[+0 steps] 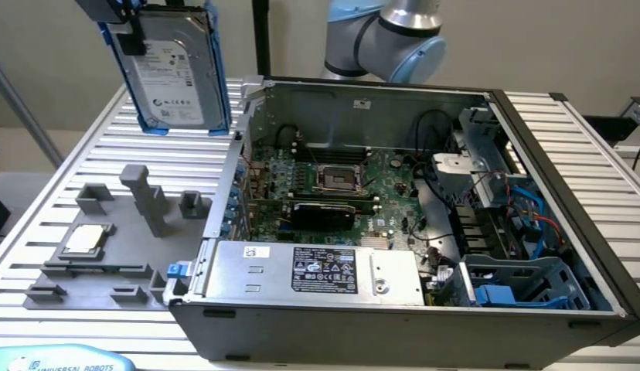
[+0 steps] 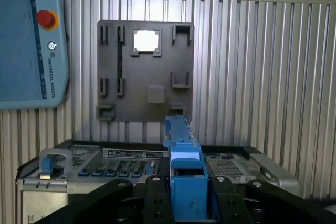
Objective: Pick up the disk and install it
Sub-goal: 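Pick up the disk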
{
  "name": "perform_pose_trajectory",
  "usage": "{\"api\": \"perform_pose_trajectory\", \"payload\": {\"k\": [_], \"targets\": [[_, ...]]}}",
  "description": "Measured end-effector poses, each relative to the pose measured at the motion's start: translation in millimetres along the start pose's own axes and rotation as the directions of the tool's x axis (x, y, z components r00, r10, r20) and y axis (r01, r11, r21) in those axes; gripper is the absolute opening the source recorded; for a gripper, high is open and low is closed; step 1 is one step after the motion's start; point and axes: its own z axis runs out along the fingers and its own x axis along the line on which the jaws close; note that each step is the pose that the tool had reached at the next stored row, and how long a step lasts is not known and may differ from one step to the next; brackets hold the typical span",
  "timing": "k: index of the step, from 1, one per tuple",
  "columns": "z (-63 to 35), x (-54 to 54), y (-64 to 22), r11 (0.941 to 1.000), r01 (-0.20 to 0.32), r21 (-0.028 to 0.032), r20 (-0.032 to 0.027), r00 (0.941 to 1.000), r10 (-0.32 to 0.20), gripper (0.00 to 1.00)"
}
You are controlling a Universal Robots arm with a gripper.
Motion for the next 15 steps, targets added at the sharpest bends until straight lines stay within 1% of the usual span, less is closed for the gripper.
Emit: {"api": "perform_pose_trajectory", "payload": {"k": [15], "targets": [[-4.9, 20.5, -67.8, 1.0, 0.0, 0.0001, 0.0042, 1.0, 0.0, 0.33]]}}
